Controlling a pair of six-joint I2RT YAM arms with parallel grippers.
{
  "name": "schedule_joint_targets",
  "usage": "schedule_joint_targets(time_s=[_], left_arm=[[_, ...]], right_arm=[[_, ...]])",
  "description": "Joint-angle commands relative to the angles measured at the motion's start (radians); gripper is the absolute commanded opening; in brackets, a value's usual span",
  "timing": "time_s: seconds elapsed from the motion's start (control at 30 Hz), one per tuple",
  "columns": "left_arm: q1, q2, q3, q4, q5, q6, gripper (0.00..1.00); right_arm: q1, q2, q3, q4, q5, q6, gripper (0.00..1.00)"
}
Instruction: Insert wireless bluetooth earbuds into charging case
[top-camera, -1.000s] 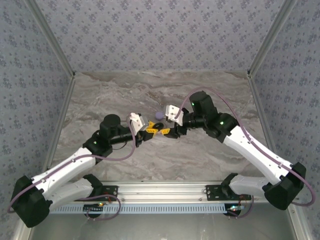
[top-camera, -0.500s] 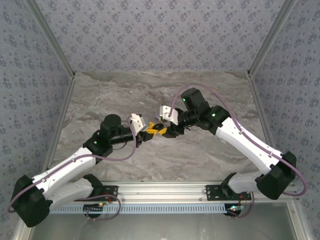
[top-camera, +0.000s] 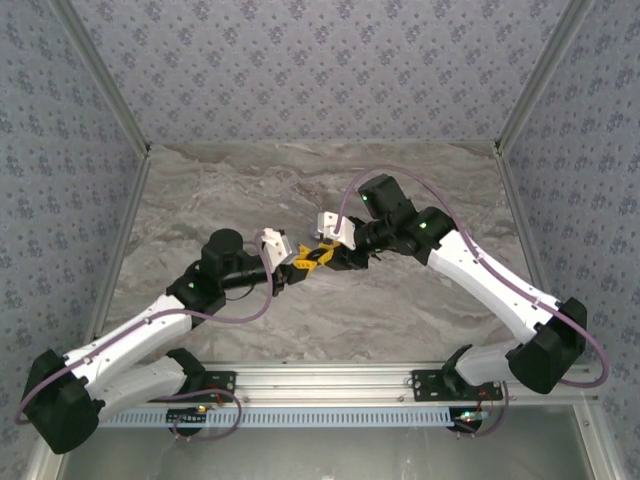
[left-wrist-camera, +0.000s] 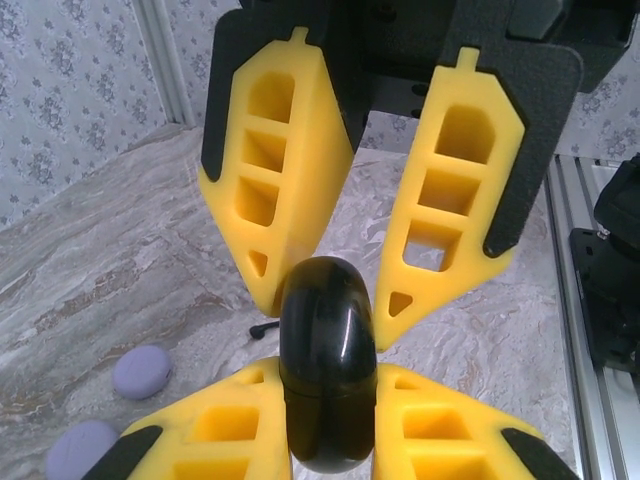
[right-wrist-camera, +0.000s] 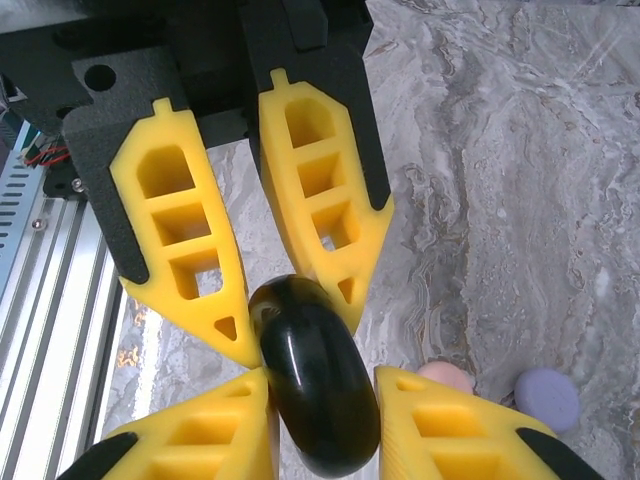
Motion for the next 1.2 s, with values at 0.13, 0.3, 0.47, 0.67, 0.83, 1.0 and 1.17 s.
schedule_joint_targets(time_s=[0.13,0.3,0.47,0.67,0.83,1.0,1.17], left_arm=[[-0.004,0.007,0.023,0.016,-0.015,-0.005,0.53],[-0.004,0.009,0.013,0.036,-0.015,-0.014,0.54],[-0.005,0.018,0.018,0.052,-0.001,-0.021,0.51],[-0.005,0.033,0.027,0.057,0.008,-0.027,0.36],[-0.005,0.036,0.026,0.063,0.004,-0.032,0.20],[-0.004,0.033,0.028,0.059,0.003,-0.033,0.14],[-0.005,0.033,0.026,0.057,0.007,-0.036,0.11]], right_arm=[[0.004,-0.019,0.040,-0.019,-0.031,0.000,0.28],[0.003,-0.022,0.037,-0.012,-0.035,0.001,0.29],[0.003,-0.011,0.041,-0.012,-0.047,0.005,0.29],[0.004,-0.004,0.042,-0.004,-0.054,0.007,0.29],[0.004,0.002,0.042,-0.008,-0.054,0.013,0.31],[0.001,-0.011,0.041,0.002,-0.018,0.025,0.42],[0.004,-0.017,0.028,0.034,0.018,0.037,0.56]])
